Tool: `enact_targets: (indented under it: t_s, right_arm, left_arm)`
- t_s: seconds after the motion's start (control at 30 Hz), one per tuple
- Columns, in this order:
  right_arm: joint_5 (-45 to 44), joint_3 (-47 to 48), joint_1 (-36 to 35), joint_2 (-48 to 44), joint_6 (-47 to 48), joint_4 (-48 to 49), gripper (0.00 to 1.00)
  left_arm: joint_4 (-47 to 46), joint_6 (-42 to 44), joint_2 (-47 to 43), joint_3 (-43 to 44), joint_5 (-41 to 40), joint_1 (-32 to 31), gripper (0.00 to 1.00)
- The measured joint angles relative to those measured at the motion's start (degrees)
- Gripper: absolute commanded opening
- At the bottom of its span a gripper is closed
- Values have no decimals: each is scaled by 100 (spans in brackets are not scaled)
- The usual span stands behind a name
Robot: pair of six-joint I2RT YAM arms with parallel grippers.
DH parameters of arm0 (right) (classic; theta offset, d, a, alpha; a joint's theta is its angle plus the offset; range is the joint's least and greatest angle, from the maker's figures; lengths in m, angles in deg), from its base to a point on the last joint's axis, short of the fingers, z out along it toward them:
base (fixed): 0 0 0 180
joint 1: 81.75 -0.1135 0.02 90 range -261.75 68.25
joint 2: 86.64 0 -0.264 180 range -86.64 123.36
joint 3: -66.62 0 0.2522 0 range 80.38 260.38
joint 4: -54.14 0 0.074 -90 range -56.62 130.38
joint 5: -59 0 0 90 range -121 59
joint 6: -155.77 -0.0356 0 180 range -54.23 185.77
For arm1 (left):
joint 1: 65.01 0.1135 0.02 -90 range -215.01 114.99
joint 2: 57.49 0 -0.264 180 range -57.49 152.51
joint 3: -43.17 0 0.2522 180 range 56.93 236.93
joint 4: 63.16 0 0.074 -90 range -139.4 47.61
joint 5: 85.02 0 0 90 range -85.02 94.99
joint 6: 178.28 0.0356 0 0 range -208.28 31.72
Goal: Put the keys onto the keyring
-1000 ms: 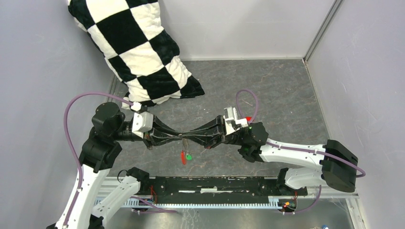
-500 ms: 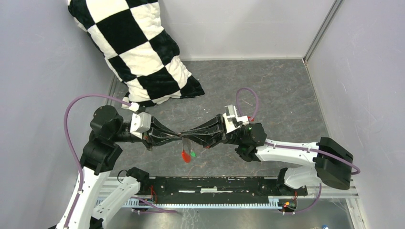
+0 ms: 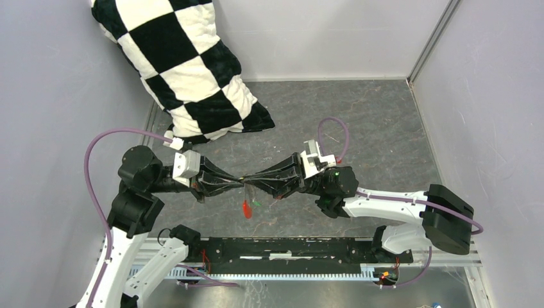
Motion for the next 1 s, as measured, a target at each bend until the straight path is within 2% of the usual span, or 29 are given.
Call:
enact_targets:
  t_s: [0.2, 0.83, 1.0]
  right_arm:
    - [-70, 0, 2, 0, -37, 175, 1]
    - [-59, 0, 2, 79, -236, 343, 1]
    - [13, 9, 2, 186, -332, 380, 1]
  left_arm:
    - [-50, -33, -39, 0, 11, 0, 30]
    - [-249, -365, -63, -57, -127, 0, 29]
    - [-308, -444, -63, -96, -105, 0, 23]
